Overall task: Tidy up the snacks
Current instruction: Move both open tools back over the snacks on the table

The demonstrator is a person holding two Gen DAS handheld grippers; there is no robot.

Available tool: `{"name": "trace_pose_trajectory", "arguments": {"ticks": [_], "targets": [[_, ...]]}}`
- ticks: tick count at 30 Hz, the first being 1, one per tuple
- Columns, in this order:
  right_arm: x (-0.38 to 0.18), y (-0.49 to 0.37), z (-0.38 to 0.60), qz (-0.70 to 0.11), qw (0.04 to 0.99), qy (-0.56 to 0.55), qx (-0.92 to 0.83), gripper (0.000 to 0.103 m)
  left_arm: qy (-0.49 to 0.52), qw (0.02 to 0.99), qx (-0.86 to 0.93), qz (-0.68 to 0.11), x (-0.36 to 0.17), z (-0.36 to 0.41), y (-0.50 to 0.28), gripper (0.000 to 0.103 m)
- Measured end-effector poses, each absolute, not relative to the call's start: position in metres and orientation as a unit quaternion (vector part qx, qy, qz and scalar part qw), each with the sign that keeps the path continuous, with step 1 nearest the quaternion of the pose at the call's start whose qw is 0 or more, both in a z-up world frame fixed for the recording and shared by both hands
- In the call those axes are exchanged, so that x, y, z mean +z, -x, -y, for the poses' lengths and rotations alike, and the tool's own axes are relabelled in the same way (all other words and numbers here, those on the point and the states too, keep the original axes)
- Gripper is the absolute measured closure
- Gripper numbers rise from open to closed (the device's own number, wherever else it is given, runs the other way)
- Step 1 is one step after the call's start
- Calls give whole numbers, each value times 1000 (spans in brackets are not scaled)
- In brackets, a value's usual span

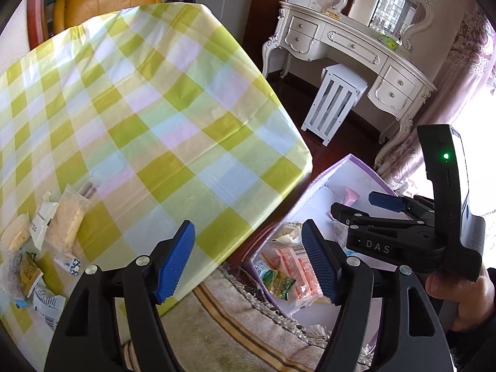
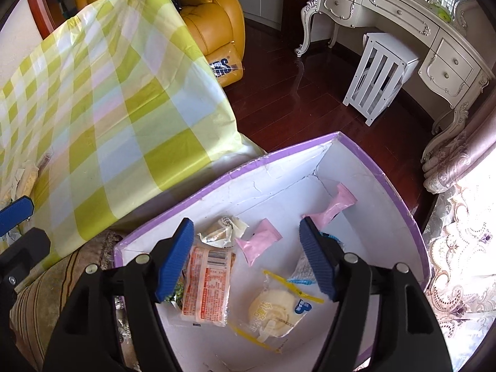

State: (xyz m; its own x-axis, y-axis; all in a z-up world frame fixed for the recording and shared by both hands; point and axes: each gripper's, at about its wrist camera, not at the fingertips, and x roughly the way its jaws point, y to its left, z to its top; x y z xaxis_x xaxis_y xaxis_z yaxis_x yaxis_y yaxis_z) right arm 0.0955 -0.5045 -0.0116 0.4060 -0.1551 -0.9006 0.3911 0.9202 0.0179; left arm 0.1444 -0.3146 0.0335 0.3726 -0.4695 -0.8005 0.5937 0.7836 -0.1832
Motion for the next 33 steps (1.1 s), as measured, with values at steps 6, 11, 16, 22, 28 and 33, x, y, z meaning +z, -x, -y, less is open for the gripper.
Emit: {"name": "trace_pose_trajectory", "arguments": {"ticks": [6, 11, 16, 22, 28, 33], "targets": [[3, -104, 480, -507, 843, -101, -148, 32, -50, 847, -289, -443, 40, 285, -154, 33], [10, -110, 460, -502, 850, -95, -130, 32, -21, 852, -283, -440, 44, 262, -161, 30], [14, -117, 435, -507, 851, -94, -102, 32, -8, 859, -270, -436, 49, 244, -164, 29], [19, -123, 402, -507, 855, -84, -73, 32, 5, 867, -253, -429, 52, 223, -165, 28], [18, -130, 363, -511, 856, -70, -31, 32, 27, 878, -224, -422, 51, 191, -169, 28], [18, -138, 328, -514, 855, -64, 11, 32, 53, 887, -193, -416, 50, 155, -172, 29]]}}
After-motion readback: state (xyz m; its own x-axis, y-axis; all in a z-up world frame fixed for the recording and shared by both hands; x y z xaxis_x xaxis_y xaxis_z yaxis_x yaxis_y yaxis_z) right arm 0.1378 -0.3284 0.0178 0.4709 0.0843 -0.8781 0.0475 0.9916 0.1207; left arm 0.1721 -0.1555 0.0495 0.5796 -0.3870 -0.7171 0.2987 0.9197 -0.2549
